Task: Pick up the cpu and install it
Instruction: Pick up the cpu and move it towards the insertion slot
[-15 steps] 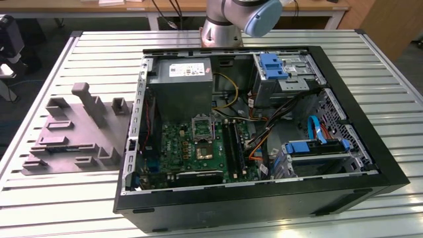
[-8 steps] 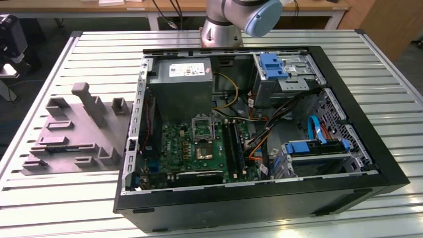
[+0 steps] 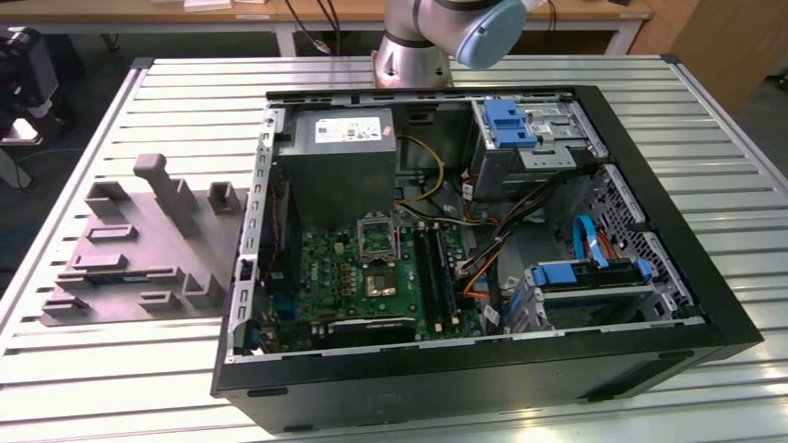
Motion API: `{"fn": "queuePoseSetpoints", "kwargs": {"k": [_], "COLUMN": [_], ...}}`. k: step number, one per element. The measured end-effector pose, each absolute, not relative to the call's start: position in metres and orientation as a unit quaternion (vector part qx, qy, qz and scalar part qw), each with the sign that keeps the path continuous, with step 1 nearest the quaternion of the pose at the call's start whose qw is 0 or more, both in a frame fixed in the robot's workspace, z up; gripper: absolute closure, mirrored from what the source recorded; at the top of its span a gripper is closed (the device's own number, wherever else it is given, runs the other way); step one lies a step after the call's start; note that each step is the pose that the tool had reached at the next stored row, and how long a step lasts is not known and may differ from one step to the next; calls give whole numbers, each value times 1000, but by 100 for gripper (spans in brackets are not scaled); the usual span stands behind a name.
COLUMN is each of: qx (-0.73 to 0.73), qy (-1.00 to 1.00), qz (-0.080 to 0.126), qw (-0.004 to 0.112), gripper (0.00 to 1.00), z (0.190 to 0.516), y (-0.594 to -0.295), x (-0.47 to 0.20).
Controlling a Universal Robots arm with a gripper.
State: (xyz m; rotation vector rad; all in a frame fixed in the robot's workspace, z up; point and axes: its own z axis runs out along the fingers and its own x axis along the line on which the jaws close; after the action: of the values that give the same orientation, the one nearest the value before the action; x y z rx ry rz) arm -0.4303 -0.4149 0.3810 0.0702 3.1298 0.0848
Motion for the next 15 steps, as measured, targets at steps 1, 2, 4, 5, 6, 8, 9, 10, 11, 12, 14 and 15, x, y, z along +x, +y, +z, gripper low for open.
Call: {"fn": "queuePoseSetpoints", "kwargs": {"k": [1, 2, 4, 5, 6, 8, 9, 10, 11, 12, 14, 15], "qx": [22, 22, 22, 22, 22, 22, 22, 22, 22, 22, 22, 22], "qy": [999, 999, 999, 999, 999, 999, 999, 999, 999, 999, 999, 999], "qz": [27, 27, 27, 27, 27, 27, 27, 27, 27, 27, 27, 27], "qw": [5, 5, 5, 5, 5, 5, 5, 5, 5, 5, 5, 5], "gripper": [53, 53, 53, 53, 53, 53, 53, 53, 53, 53, 53, 53], "z": [381, 381, 381, 381, 381, 381, 381, 381, 381, 381, 381, 381], "y": [-415, -415, -415, -415, -415, -415, -415, -415, -415, -415, -415, -415], "x": [-430, -429, -428, -428, -427, -426, -426, -425, -424, -424, -423, -422]}}
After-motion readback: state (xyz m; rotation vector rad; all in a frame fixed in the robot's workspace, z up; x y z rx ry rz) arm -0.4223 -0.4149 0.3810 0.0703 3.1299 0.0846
